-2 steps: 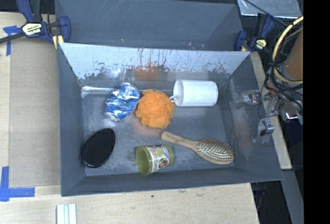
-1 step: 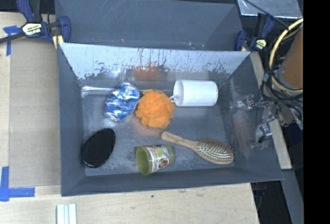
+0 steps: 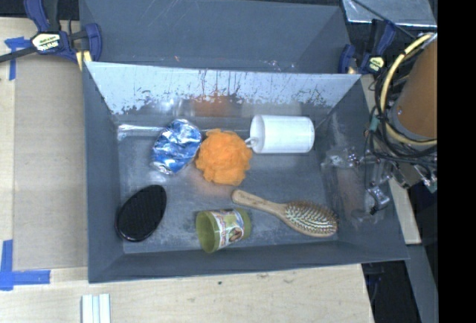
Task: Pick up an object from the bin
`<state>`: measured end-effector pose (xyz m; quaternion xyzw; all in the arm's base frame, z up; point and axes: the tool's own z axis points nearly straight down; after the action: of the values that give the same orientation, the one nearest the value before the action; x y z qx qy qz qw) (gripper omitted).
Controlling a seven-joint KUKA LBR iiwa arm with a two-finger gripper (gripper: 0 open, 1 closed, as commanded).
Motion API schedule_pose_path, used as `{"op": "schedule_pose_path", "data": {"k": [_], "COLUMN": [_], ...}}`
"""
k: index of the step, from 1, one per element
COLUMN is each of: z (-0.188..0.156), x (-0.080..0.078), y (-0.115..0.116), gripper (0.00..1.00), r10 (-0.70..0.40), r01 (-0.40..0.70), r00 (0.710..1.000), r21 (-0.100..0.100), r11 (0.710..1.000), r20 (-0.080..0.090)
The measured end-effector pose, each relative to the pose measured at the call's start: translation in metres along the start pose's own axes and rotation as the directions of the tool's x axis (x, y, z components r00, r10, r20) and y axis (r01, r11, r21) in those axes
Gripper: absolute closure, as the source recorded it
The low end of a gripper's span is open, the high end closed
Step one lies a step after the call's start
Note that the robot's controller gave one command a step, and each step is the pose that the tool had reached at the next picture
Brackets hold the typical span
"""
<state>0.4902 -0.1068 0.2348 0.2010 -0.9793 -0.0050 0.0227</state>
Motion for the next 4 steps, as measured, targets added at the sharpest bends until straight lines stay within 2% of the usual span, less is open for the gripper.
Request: {"op": "schedule_pose_path", "data": {"k": [1, 2, 3, 4], "z": [-0.141, -0.067, -0.082, -0.017], "x": [-0.010, -0.011, -0.076, -0.146], "y": [0.033, 0.046, 0.155, 0.150], "gripper": [0.00, 0.00, 0.00, 0.00], "r10": [-0.113, -0.175, -0.410, -0.432], "r01": [0.113, 0.175, 0.410, 0.432], "r00": [0.994, 0.984, 0.912, 0.902], "r21": [0.007, 0.004, 0.007, 0.005], "r11": [0.994, 0.984, 0.912, 0.902], "r20": [0.010, 0.008, 0.014, 0.015]}}
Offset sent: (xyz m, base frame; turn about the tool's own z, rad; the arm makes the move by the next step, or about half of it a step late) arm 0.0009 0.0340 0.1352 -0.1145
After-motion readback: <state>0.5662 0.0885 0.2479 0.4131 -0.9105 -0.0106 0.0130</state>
